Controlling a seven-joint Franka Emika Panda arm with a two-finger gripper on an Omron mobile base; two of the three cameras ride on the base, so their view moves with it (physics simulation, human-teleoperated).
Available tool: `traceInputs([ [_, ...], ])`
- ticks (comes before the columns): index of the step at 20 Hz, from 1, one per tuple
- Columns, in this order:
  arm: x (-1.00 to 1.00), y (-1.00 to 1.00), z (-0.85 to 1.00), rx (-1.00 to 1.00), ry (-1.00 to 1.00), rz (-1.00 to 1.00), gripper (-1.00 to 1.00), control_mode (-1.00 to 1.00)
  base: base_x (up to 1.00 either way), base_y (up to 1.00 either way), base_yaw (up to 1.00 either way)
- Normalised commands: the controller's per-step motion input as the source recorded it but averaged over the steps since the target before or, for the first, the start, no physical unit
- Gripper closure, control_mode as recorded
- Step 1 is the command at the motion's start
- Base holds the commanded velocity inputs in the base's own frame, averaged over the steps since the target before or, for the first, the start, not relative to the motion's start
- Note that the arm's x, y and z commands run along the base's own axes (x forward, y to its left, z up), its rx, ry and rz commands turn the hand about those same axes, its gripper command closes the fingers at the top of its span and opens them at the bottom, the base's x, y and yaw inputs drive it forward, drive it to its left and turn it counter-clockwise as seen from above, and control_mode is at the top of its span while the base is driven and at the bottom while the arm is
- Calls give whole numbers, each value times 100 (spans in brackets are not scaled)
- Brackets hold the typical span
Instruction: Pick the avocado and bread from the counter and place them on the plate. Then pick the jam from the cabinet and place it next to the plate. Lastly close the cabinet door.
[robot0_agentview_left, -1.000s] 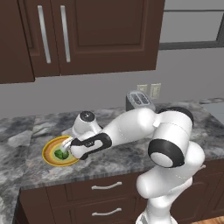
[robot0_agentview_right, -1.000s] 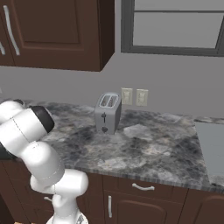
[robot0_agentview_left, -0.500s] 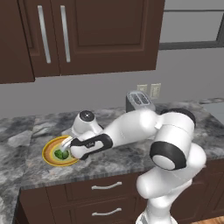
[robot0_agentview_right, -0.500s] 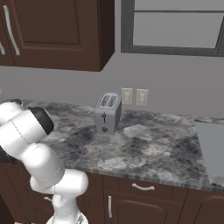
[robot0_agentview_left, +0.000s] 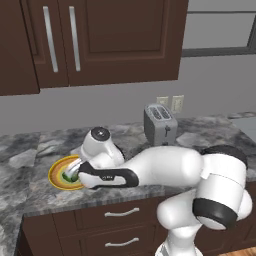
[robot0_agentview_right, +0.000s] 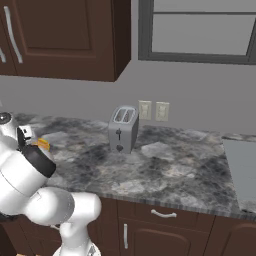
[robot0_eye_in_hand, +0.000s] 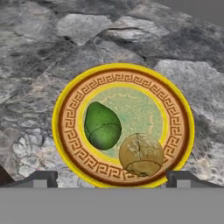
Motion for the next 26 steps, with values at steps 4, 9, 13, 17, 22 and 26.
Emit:
traceInputs([
  [4,-31,-40,55,0,0,-10,-100,-100,0,0,0],
  [9,-34,-64,40,0,5,-19,-100,-100,0,0,0],
  [13,-21,-74,23,0,15,-26,-100,-100,0,0,0],
  [17,-7,-70,16,0,18,-27,-100,-100,0,0,0],
  [22,-2,-61,20,0,16,-23,-100,-100,0,0,0],
  [26,-6,-60,19,0,13,-23,-100,-100,0,0,0],
])
